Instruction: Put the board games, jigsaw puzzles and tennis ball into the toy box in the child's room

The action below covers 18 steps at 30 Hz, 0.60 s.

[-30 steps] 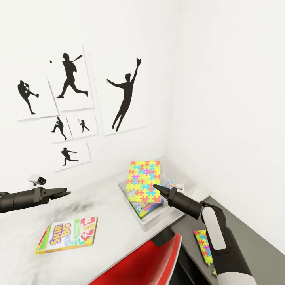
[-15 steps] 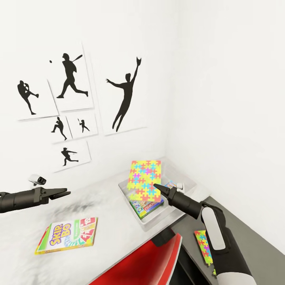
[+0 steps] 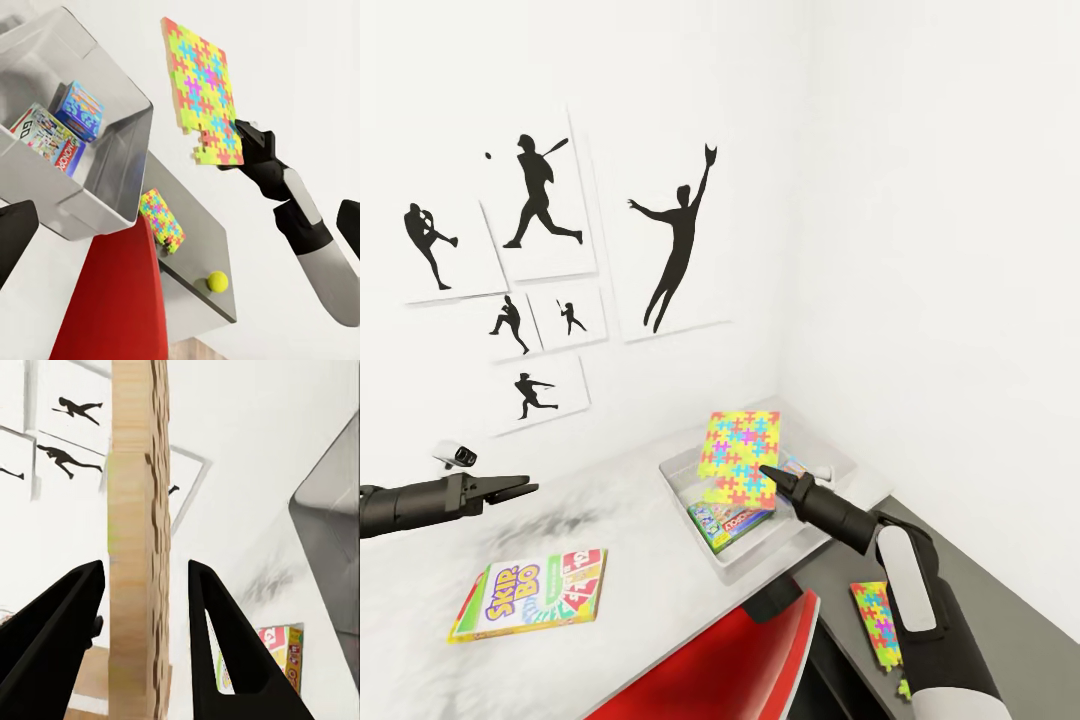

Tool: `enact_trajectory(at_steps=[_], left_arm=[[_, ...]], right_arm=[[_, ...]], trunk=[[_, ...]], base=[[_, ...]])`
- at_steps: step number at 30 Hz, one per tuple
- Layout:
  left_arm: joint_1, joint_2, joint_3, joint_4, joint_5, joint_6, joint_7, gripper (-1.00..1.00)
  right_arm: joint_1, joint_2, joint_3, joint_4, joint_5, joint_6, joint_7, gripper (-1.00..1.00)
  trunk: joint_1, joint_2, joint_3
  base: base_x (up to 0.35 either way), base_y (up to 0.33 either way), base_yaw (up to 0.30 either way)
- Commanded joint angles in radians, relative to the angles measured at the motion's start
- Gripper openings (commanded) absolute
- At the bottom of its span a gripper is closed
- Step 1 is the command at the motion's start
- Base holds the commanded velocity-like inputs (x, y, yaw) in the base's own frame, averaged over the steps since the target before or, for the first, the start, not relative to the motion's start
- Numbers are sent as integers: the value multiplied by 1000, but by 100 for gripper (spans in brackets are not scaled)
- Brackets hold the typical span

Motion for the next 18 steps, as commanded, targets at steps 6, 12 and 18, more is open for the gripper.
enact_trajectory(at_steps=[6,12,18], left_arm=[[-1,0,0,0,0,11,-4,100],[-1,1,0,0,0,11,-4,100],[-1,-3,-1,1,1,10,-4,100]], right_arm=[[-1,5,-19,4,3,-64,-8,-100],[-1,9,-19,21,-2,-101,-7,-100],[-2,54,-18,35,-2,-116,-59,-100]], trunk=[[1,-2,-2],[1,-2,-2],[1,-2,-2]], base=[[0,0,0],[0,0,0],[0,0,0]])
